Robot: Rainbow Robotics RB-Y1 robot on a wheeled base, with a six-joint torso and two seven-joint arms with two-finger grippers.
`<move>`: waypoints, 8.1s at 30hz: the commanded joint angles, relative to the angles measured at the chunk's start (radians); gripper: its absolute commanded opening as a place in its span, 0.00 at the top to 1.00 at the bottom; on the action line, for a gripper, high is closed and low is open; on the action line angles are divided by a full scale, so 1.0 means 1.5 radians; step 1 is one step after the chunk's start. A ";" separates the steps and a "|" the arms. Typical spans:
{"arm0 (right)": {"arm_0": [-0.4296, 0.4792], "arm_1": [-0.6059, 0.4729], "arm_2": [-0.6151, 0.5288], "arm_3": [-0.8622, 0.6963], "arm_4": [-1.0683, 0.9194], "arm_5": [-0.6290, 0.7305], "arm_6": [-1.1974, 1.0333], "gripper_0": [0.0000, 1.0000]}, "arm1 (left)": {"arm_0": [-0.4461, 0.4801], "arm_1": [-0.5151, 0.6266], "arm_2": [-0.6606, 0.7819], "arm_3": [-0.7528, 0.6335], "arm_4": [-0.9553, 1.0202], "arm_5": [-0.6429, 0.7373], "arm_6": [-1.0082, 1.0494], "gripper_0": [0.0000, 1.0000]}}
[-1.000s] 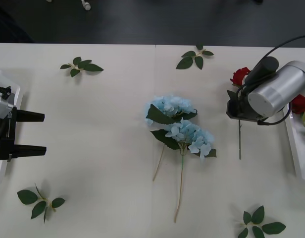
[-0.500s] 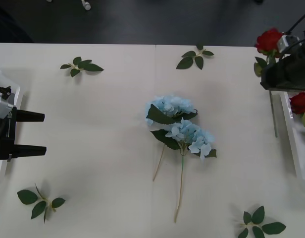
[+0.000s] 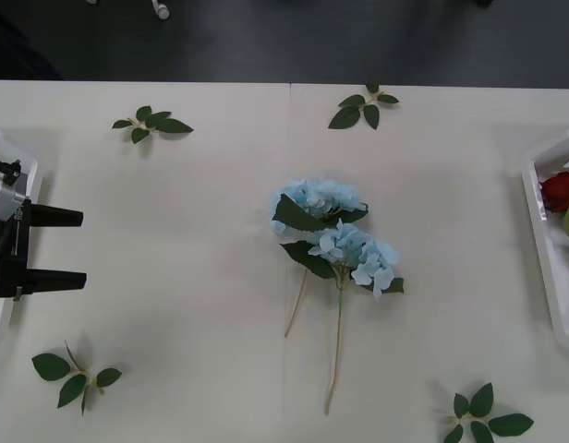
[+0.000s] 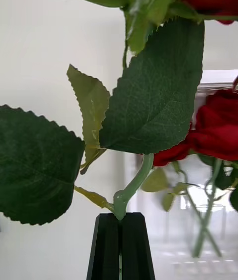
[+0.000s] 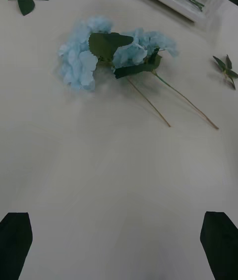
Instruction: Put the red flowers into the right box and the blue flowers into the left box
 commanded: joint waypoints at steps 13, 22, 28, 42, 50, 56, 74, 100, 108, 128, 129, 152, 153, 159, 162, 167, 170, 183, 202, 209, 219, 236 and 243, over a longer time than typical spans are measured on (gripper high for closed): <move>0.028 -0.029 0.002 0.184 0.021 -0.016 0.218 1.00 | -0.014 0.015 -0.002 -0.009 0.005 0.002 -0.002 0.00; 0.068 -0.013 0.001 0.280 0.031 -0.091 0.340 1.00 | -0.014 0.015 -0.002 -0.009 0.005 0.002 -0.002 0.00; 0.087 -0.003 0.013 0.311 0.041 -0.141 0.377 1.00 | -0.014 0.015 -0.002 -0.009 0.005 0.002 -0.002 0.00; 0.087 0.010 0.051 0.340 0.020 -0.198 0.401 0.34 | -0.014 0.015 -0.002 -0.009 0.005 0.002 -0.002 0.00; 0.086 0.012 0.052 0.325 0.019 -0.203 0.419 0.01 | -0.014 0.015 -0.002 -0.009 0.005 0.002 -0.002 0.00; 0.086 0.012 0.052 0.311 0.041 -0.202 0.467 0.00 | -0.014 0.015 -0.002 -0.009 0.005 0.002 -0.002 0.00; 0.082 0.018 -0.062 0.245 -0.072 -0.014 0.431 0.00 | -0.014 0.015 -0.002 -0.009 0.005 0.002 -0.002 0.00; 0.291 0.159 -0.107 -0.438 0.032 0.062 -0.284 0.00 | -0.014 0.015 -0.002 -0.009 0.005 0.002 -0.002 0.00; 0.412 0.232 -0.103 -0.599 0.160 0.062 -0.345 0.00 | -0.014 0.015 -0.002 -0.009 0.005 0.002 -0.002 0.00; 0.305 0.359 0.291 -0.610 0.545 0.071 -0.629 0.00 | -0.014 0.015 -0.002 -0.009 0.005 0.002 -0.002 0.00; 0.298 0.367 0.300 -0.600 0.554 0.069 -0.646 0.00 | -0.014 0.015 -0.002 -0.009 0.005 0.002 -0.002 0.00; 0.192 0.488 0.387 -0.377 0.629 0.031 -0.762 0.00 | -0.014 0.015 -0.002 -0.009 0.005 0.002 -0.002 0.00; 0.190 0.491 0.388 -0.366 0.631 0.030 -0.762 0.00 | -0.014 0.015 -0.002 -0.009 0.005 0.002 -0.002 0.00; 0.175 0.500 0.405 -0.317 0.635 0.013 -0.757 0.00 | -0.014 0.015 -0.002 -0.009 0.005 0.002 -0.002 0.00; 0.161 0.501 0.422 -0.300 0.644 0.011 -0.761 0.00 | -0.014 0.015 -0.002 -0.009 0.005 0.002 -0.002 0.00; 0.161 0.505 0.424 -0.275 0.646 -0.014 -0.757 0.00 | -0.014 0.015 -0.002 -0.009 0.005 0.002 -0.002 0.00; 0.161 0.506 0.424 -0.264 0.646 -0.028 -0.757 0.00 | -0.014 0.015 -0.002 -0.009 0.005 0.002 -0.002 0.00; 0.160 0.519 0.446 -0.220 0.665 -0.059 -0.752 0.00 | -0.014 0.015 -0.002 -0.009 0.005 0.002 -0.002 0.00; 0.160 0.520 0.451 -0.213 0.682 -0.058 -0.732 1.00 | -0.014 0.015 -0.002 -0.009 0.005 0.002 -0.002 0.00; 0.148 0.513 0.450 -0.214 0.693 -0.054 -0.726 1.00 | -0.014 0.015 -0.002 -0.009 0.005 0.002 -0.002 0.00; 0.143 0.485 0.401 -0.262 0.698 -0.045 -0.708 1.00 | -0.014 0.015 -0.002 -0.009 0.005 0.002 -0.002 0.00; 0.150 0.325 0.197 -0.406 0.543 -0.090 -0.529 1.00 | -0.014 0.015 -0.002 -0.009 0.005 0.002 -0.002 0.00; 0.155 0.236 0.130 -0.410 0.445 -0.155 -0.414 1.00 | -0.014 0.015 -0.002 -0.009 0.005 0.002 -0.002 0.00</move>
